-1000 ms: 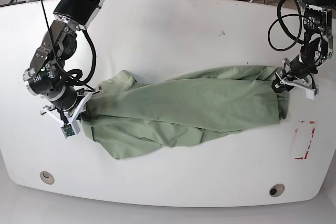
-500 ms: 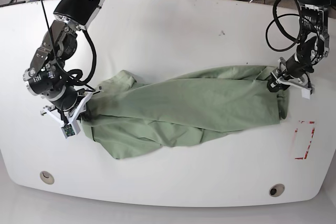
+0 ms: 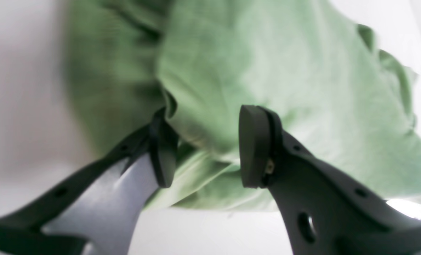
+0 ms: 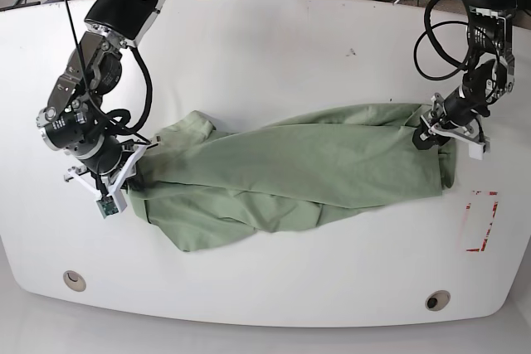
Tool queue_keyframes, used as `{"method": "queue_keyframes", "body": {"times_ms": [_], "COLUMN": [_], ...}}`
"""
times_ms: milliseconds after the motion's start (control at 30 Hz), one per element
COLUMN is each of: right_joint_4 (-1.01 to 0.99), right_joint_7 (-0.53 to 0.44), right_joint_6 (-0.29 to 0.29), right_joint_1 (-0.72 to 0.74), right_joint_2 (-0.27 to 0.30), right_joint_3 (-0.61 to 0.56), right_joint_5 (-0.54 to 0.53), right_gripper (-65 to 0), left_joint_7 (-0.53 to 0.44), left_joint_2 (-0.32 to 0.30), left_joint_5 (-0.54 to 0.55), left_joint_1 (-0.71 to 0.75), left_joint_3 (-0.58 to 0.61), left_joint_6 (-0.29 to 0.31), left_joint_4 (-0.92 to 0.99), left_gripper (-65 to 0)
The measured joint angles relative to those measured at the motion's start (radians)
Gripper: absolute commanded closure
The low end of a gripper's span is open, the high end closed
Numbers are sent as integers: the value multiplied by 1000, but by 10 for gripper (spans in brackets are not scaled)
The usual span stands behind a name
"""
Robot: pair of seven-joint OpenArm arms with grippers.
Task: Layout the t-shirt on the table in an organized manner, then fold the t-shirt properly
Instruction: 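Hold the polo with both grippers while adjusting the left gripper's grip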
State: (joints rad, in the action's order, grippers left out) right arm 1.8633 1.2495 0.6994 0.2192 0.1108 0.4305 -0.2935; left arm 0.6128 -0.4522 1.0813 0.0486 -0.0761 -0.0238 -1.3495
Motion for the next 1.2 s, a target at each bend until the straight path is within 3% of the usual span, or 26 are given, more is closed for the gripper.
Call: {"method": "queue_keyframes", "body": {"times_ms": [1200], "right_joint_4": [-1], "right_joint_7": [0], "right_joint_6": [0], "right_joint_1": [-1], "right_joint_2": [0], "right_joint_3": [1], "right_joint_5": [-2], "right_gripper": [0], "left_joint_7": [0], "left_joint_2": [0], "left_joint_5": [-5], "left_joint_1": [-60], "left_joint_3": [0], "left_joint_6": [-2], "left_joint_4": [4], "left_gripper": [-258]}}
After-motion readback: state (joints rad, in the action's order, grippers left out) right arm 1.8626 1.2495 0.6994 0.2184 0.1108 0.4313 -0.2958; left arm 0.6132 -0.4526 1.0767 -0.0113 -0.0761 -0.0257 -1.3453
